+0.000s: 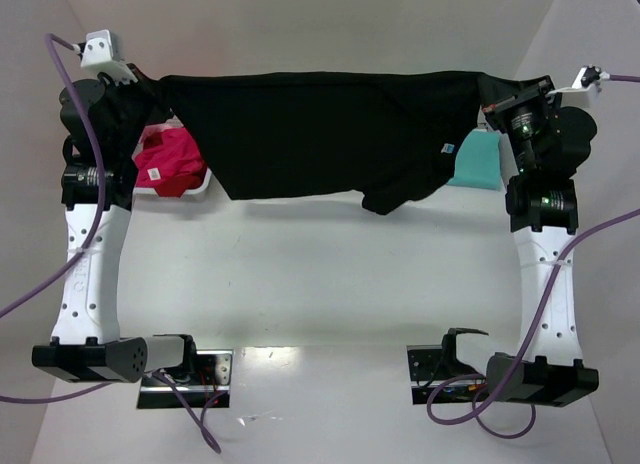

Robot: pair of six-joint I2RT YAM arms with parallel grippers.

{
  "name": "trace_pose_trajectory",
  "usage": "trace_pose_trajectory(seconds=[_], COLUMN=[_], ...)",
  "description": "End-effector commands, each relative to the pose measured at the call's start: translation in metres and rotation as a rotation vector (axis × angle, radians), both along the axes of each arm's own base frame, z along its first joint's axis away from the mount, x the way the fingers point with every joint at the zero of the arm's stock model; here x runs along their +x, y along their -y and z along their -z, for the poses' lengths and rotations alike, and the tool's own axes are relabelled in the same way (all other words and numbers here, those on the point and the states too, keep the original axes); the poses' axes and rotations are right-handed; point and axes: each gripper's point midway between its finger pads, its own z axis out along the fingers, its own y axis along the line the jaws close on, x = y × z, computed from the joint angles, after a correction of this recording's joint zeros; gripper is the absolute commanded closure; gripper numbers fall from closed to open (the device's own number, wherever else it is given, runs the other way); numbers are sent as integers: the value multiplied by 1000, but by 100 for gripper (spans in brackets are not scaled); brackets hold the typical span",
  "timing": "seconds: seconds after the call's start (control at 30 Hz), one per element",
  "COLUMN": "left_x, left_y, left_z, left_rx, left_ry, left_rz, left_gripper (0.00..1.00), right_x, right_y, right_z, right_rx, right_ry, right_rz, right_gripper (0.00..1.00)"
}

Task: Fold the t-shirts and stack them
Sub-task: Flatten out the tshirt

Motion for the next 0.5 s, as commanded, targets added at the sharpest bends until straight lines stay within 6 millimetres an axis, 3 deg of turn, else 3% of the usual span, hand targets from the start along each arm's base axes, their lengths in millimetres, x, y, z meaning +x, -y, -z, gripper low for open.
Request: trace_pose_trajectory(seconds=[0.0, 0.1, 0.2, 0.27, 0.4, 0.47], left_x=[-24, -30, -47, -53, -79, -98], left_y=[-16, -18, -20, -18, -17, -16], left_z=[-21, -12, -18, -16, -35, -45], left_rx=[39, 58, 67, 68, 68, 69], left_ry=[65, 39, 50, 39, 91, 126], left_rz=[-58, -73, -84, -75, -86, -87], left_gripper=[100, 100, 100, 100, 100, 100], right_x=[-28, -30, -43, -54, -74, -100], right_y=[26, 36, 37, 30, 16, 15], right_z=[-29, -21, -30, -44, -64, -76], right_rx=[-132, -203, -231, -244, -278, -290], right_ry=[61, 27, 30, 64, 105, 145], right_rz=[173, 236, 265, 250, 218, 235], right_gripper=[100, 100, 100, 100, 100, 100])
